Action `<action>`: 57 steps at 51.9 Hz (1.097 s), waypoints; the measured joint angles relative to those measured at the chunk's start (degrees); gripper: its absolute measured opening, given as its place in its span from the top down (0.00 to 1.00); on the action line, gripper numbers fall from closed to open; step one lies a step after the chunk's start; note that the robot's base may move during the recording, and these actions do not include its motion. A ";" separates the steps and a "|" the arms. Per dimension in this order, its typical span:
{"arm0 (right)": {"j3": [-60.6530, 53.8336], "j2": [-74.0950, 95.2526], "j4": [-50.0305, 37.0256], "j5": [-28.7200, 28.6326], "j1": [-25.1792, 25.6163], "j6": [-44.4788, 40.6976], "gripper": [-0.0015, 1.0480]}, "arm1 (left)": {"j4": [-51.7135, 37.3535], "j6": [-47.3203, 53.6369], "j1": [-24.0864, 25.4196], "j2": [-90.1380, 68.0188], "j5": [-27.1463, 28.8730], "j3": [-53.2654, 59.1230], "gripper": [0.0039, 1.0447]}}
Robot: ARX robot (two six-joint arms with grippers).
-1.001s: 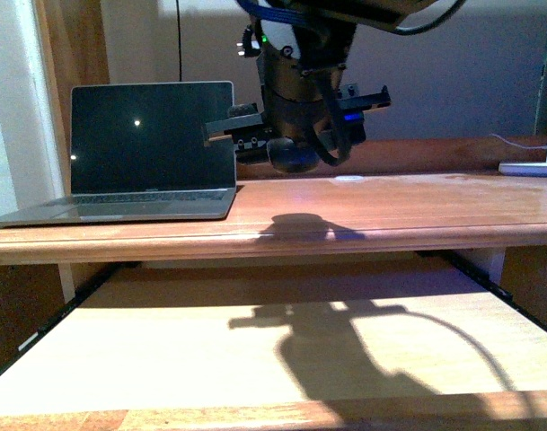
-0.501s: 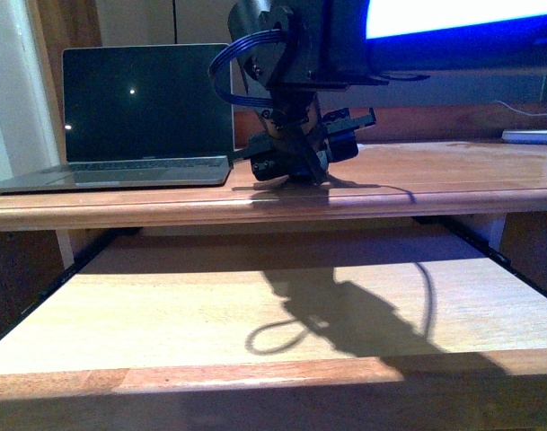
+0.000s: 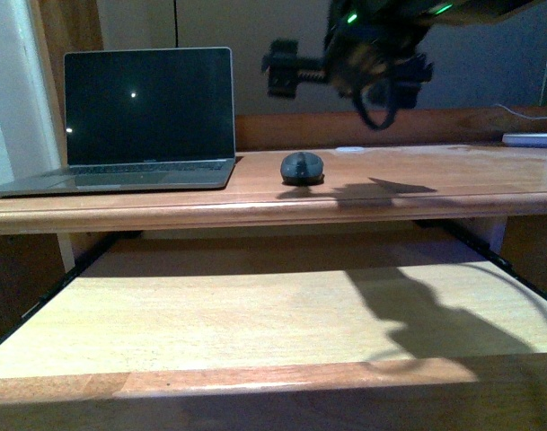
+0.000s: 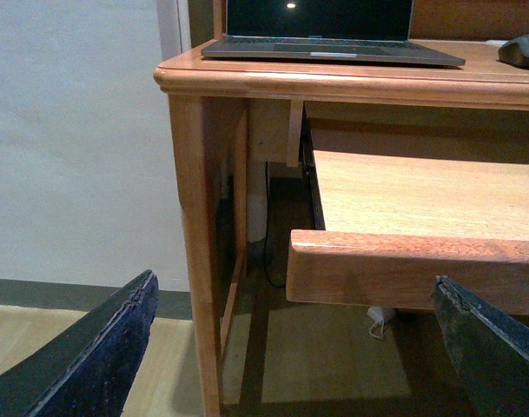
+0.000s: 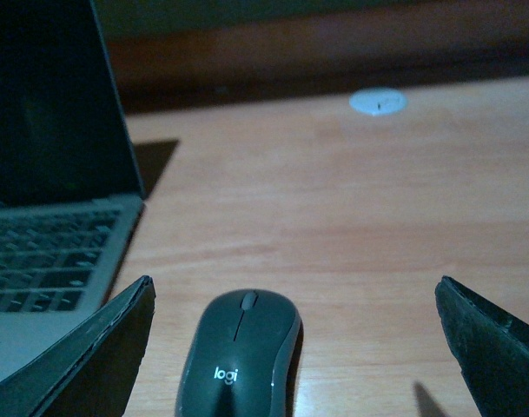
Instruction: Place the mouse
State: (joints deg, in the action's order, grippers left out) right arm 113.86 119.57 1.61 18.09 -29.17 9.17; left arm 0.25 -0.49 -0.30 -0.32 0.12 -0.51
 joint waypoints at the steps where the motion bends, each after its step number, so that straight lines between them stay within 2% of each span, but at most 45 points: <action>1: -4.33 -3.82 -2.54 -2.16 0.74 0.63 0.07 | 0.00 0.00 0.00 0.00 0.00 0.00 0.07; 11: -30.27 -25.11 -14.01 -14.08 4.28 -0.02 0.07 | 0.00 0.00 0.00 0.00 0.00 0.00 0.07; 15: -45.66 -35.63 -18.16 -21.73 5.81 -1.22 0.07 | 0.00 0.00 0.00 0.00 0.00 0.00 0.07; 20: -63.14 -46.34 -20.13 -30.69 8.09 -3.21 0.07 | 0.00 0.00 0.00 0.00 0.00 0.00 0.07; 27: -77.72 -55.08 -20.41 -37.20 12.09 -6.01 0.07 | 0.00 0.00 0.00 0.00 0.00 0.00 0.07; 33: -86.84 -59.95 -20.76 -40.30 16.02 -7.43 0.07 | 0.00 0.00 0.00 0.00 0.00 0.00 0.07; 39: -92.06 -61.77 -21.46 -41.94 17.79 -9.03 0.07 | 0.00 0.00 0.00 0.00 0.00 0.00 0.07; 50: -97.44 -60.65 -24.02 -41.83 16.57 -13.18 0.07 | 0.00 0.00 0.00 0.00 0.00 0.00 0.07; 57: -98.31 -56.65 -28.41 -39.26 14.10 -13.77 0.07 | 0.00 0.00 0.00 0.00 0.00 0.00 0.07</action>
State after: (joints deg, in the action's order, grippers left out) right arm 15.55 62.92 -26.81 -21.17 -15.07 -4.60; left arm 0.25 -0.49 -0.30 -0.32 0.12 -0.51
